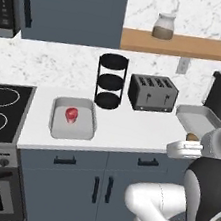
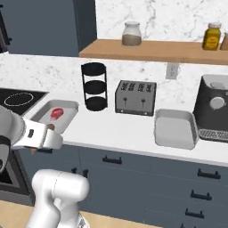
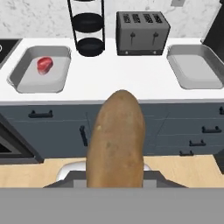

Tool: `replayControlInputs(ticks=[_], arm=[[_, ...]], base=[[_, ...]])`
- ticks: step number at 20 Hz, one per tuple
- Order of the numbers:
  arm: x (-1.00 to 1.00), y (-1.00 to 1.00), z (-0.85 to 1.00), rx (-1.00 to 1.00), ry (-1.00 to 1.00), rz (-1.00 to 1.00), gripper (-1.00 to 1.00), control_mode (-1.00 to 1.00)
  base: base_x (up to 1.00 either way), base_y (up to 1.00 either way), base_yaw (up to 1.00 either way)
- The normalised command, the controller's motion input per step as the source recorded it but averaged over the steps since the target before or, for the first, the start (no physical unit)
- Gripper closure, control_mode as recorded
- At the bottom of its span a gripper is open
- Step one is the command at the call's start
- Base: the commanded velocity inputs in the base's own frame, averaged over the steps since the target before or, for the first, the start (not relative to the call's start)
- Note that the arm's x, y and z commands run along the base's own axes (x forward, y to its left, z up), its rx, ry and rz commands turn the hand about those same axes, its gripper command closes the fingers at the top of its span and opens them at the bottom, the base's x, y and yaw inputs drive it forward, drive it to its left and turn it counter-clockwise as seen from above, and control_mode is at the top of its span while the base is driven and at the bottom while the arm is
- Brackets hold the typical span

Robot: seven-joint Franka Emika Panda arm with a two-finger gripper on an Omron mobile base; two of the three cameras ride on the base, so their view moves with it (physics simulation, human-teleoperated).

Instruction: Place one sweet potato and one steak in each tupperware on the nearby counter, to pack two identical lunches.

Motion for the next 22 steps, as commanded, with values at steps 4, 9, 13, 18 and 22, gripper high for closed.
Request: replayControlInputs(ticks=[4, 9, 13, 18, 22], arm=[[0.0, 0.0, 0.0, 0.0, 0.0, 0.0, 1.0, 1.0], [0.0, 0.0, 0.0, 0.0, 0.0, 0.0, 1.0, 1.0], [0.0, 0.0, 0.0, 0.0, 0.0, 0.0, 1.0, 1.0], [0.0, 0.0, 0.0, 0.0, 0.0, 0.0, 1.0, 1.0], [0.0, 0.0, 0.0, 0.0, 0.0, 0.0, 1.0, 1.0]], base=[[0.49, 0.43, 0.0], [0.38, 0.4, 0.0], [0.34, 0.29, 0.0], [0.48, 0.54, 0.0], [0.51, 0.57, 0.0]])
